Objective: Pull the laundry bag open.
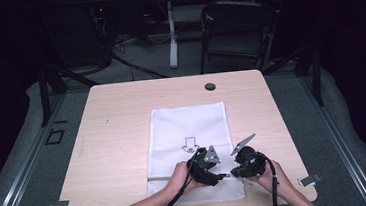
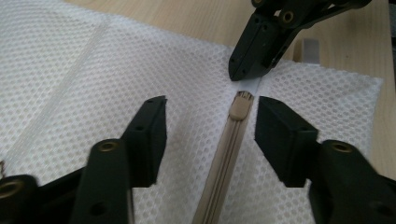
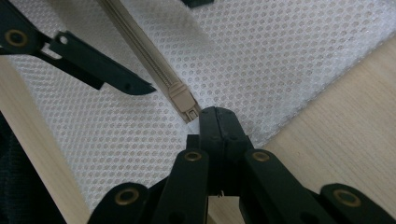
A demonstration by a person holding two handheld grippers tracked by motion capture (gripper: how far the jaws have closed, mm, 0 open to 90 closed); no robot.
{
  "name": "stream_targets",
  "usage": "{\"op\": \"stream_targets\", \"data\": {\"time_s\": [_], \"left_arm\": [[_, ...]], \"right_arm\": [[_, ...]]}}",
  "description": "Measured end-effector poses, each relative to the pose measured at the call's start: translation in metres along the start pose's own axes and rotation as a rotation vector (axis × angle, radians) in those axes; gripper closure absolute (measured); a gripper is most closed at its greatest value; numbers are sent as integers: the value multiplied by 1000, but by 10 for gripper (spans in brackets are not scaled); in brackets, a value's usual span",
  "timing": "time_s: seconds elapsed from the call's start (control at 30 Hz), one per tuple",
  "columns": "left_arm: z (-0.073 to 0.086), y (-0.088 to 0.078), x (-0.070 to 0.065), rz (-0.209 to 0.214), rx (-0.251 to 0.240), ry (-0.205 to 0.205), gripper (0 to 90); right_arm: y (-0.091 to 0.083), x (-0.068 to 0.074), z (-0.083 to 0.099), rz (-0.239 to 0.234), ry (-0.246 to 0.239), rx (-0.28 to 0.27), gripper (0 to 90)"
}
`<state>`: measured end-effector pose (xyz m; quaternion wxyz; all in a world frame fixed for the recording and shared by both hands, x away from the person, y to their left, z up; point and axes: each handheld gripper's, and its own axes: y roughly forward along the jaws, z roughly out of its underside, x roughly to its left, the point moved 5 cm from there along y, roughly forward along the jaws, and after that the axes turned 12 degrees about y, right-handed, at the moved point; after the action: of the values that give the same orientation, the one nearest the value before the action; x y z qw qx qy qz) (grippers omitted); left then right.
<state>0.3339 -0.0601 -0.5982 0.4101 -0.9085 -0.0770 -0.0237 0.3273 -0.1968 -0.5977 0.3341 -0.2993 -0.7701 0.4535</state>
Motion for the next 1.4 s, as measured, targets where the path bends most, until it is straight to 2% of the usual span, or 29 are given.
{"op": "stream_targets", "data": {"time_s": [0.1,0.13,0.2,0.23,0.27,0.3,0.33,0.43,0.5,0.53,0.57,0.63,0.8,0.93,0.97,1.0,1.13,1.23,1.3,1.4], "left_arm": [[-3,5,-2,20,-5,7,567],[-4,7,-3,36,-9,12,591],[-6,11,-5,43,-5,27,653],[-7,12,-6,59,-5,22,654],[-7,13,-6,46,8,28,656],[-8,16,-7,52,-9,26,677],[-8,17,-7,53,-2,29,687],[-8,19,-9,58,4,30,725],[-8,19,-9,60,-1,27,746],[-8,19,-8,57,10,32,758],[-7,20,-8,62,-7,30,777],[-7,20,-8,70,-9,29,785],[-6,20,-9,64,-9,46,799],[-5,20,-11,63,-28,60,819],[-5,20,-11,62,-31,52,820],[-4,19,-11,67,-25,51,820],[-4,19,-11,71,-31,55,821],[-4,18,-11,75,-35,56,822],[-4,18,-11,75,-33,59,822],[-4,19,-11,71,-40,60,823]], "right_arm": [[1,-1,0,10,-4,-10,900],[1,0,0,2,8,-15,900],[1,-1,0,12,-5,-10,900],[1,0,0,7,-3,-13,900],[1,0,0,5,-1,-15,900],[2,1,0,-9,14,-20,900],[2,1,0,-10,15,-23,900],[1,0,0,-6,2,-8,900],[0,-2,0,20,-23,7,900],[0,-2,0,19,-21,6,900],[0,-1,0,10,-17,-3,900],[1,1,0,-8,3,-9,900],[0,-3,0,4,-14,5,900],[0,-3,0,2,-2,2,900],[0,-2,0,-6,6,-5,900],[0,-3,0,5,-10,10,900],[0,-2,0,21,-11,5,900],[1,-1,0,5,6,0,900],[0,-3,0,13,-11,10,900],[0,-2,0,13,-13,9,900]]}}
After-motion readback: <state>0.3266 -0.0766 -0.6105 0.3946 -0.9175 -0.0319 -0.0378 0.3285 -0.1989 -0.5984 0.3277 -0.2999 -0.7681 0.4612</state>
